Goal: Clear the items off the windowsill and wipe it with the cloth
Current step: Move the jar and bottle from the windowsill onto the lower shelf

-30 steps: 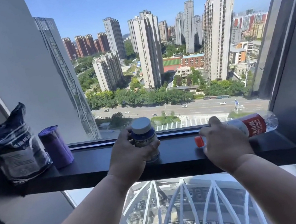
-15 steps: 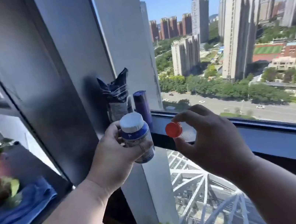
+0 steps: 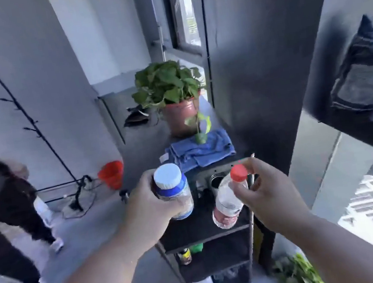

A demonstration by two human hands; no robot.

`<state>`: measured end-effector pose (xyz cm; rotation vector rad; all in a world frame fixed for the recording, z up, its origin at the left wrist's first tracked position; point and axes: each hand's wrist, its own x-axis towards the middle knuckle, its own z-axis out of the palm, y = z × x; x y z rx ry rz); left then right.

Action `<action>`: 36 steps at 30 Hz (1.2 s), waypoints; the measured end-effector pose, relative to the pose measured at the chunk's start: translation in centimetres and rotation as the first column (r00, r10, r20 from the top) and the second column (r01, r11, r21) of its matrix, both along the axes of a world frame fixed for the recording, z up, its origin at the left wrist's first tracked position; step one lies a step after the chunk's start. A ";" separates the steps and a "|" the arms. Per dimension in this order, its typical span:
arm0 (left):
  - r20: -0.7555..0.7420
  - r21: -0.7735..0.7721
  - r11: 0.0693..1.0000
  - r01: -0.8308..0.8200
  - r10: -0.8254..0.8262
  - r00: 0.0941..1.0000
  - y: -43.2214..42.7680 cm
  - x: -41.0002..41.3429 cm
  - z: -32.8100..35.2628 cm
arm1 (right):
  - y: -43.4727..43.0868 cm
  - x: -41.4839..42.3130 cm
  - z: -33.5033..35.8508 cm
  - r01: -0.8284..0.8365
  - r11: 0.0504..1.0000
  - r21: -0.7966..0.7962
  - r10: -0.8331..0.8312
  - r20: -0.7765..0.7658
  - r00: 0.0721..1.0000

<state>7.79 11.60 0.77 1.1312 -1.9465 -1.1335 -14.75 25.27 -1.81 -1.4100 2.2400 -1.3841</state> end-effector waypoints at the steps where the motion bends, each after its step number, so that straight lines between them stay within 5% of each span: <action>1: 0.030 0.015 1.000 -0.019 0.018 0.999 -0.5 1.2 -1.0 | -1.0 0.8 -1.4 -0.022 0.999 0.036 0.020 0.054 0.998; 4: 0.122 0.094 0.994 -0.059 0.047 0.991 -1.4 3.8 -4.7 | -3.9 3.1 -5.7 -0.064 0.987 0.150 0.044 0.137 0.990; 13: 0.233 0.255 0.965 -0.058 -0.003 0.972 -4.9 0.7 -17.4 | -10.8 4.6 -14.9 0.032 0.917 0.398 -0.047 0.028 0.999; 31: 0.367 0.349 0.795 -0.496 0.371 0.853 -12.3 -5.6 -30.0 | -17.7 1.4 -19.8 0.067 0.905 0.419 -0.072 -0.004 0.997; 36: 0.294 0.403 0.755 -0.518 0.429 0.854 -12.7 -6.1 -30.6 | -18.6 2.0 -20.1 0.044 0.921 0.387 -0.046 -0.004 0.999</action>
